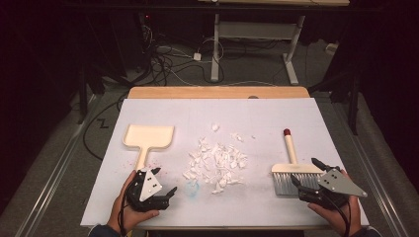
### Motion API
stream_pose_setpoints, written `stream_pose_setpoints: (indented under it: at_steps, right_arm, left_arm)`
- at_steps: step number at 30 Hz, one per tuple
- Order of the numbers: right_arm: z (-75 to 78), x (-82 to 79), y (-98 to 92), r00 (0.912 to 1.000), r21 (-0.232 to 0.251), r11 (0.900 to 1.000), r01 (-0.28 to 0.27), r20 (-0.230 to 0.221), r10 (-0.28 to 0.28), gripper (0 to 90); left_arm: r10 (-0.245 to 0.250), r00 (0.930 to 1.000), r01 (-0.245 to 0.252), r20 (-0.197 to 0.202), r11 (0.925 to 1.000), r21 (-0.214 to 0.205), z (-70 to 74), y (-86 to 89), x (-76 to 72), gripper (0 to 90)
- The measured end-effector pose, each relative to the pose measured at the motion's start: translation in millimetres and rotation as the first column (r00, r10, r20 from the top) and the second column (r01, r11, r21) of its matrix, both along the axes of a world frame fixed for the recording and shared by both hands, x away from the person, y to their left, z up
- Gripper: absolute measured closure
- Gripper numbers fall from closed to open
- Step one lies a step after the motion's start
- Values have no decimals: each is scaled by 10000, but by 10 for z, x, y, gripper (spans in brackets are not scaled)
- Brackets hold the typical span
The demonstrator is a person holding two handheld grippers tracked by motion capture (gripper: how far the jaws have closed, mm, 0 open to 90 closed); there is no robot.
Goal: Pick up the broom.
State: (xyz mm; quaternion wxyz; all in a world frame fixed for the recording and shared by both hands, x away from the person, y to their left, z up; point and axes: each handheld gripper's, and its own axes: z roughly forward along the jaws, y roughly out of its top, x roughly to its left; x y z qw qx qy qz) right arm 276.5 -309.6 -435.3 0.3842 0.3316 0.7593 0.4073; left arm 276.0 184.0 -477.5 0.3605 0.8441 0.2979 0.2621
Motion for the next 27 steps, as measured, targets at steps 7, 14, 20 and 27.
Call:
stream_pose_setpoints:
  at_steps: [7,14,20,27]
  right_arm:
    - [-18,51,-29,9996,203,9995,247,-170,-244,204]
    - [-29,84,-2,9991,44,9995,322,-279,-320,206]
    - [-35,114,-3,9982,-140,9991,411,-442,-417,209]
    - [-13,152,-21,9964,-62,9978,655,-532,-657,211]
  left_arm:
    - [-147,9999,146,72,9998,147,-12,-16,-25,184]
    - [-173,9998,171,121,9998,130,-10,9,-50,184]
    - [-190,9998,189,8,9996,225,-23,-11,-32,184]
    - [-222,9997,223,-44,9993,300,-30,-20,-32,184]
